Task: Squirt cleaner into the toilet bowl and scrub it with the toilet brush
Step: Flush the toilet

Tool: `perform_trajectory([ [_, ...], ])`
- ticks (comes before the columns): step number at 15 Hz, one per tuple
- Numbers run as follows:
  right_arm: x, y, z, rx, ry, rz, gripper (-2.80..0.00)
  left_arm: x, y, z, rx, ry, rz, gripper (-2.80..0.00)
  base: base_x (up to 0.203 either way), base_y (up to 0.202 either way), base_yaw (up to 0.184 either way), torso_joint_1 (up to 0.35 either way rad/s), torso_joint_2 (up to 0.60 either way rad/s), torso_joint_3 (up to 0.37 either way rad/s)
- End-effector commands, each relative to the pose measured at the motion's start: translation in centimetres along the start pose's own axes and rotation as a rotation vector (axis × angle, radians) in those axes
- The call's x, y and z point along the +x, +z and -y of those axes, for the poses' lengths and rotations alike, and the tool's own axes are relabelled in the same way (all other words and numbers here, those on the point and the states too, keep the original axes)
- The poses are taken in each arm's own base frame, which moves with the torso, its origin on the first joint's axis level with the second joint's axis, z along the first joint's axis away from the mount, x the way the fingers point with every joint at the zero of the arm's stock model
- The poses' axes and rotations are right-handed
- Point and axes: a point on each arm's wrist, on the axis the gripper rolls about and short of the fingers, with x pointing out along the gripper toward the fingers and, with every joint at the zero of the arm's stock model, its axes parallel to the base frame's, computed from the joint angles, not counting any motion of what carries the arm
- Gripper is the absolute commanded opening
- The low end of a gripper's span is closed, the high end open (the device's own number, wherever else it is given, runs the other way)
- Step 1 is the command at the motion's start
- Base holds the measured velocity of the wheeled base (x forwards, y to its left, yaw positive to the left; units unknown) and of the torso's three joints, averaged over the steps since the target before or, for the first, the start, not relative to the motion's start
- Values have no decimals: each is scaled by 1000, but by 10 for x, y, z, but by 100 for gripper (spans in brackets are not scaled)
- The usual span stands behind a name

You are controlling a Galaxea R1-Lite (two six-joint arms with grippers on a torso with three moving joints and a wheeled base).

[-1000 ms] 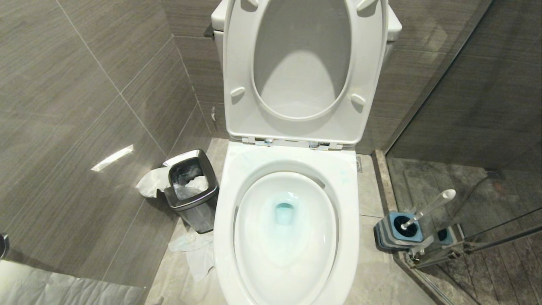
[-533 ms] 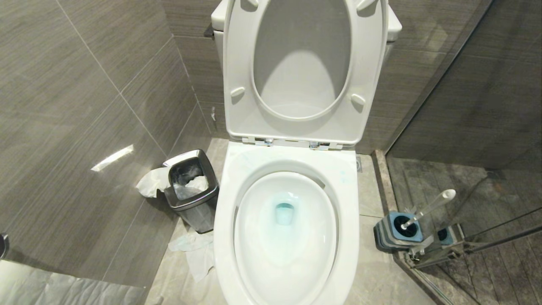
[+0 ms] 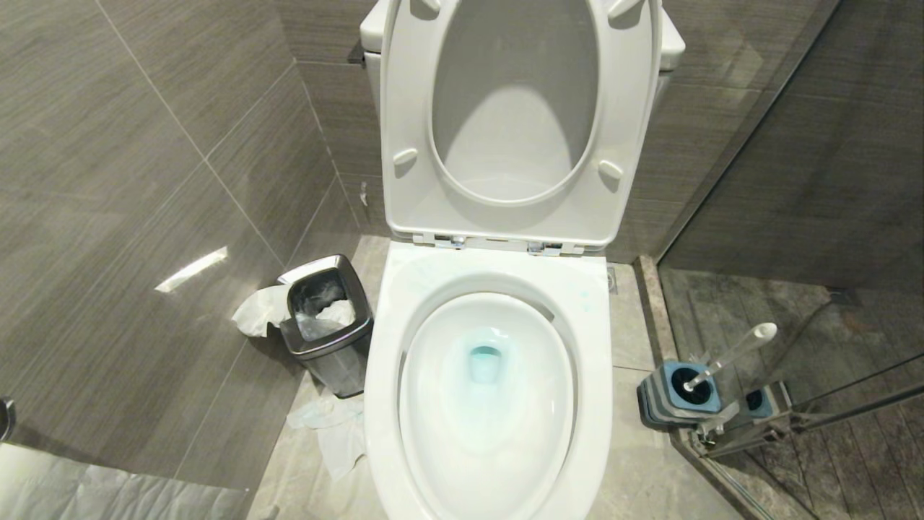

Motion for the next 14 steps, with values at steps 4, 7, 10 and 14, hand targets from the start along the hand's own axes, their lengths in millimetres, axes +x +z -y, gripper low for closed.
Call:
perform_trajectory([
  [4,0,0,0,0,1,-2,-280,0,-1,0,5,-5,-3,-280,0,0,0,0,0,0],
  [7,0,0,0,0,1,-2,-280,0,-1,0,6,-5,-3,-280,0,0,0,0,0,0],
  [10,0,0,0,0,1,-2,-280,0,-1,0,10,-5,-2,-280,0,0,0,0,0,0],
  [14,0,0,0,-1,1,-2,-280,-6,18,2,55,-82,50,-280,0,0,0,0,0,0],
])
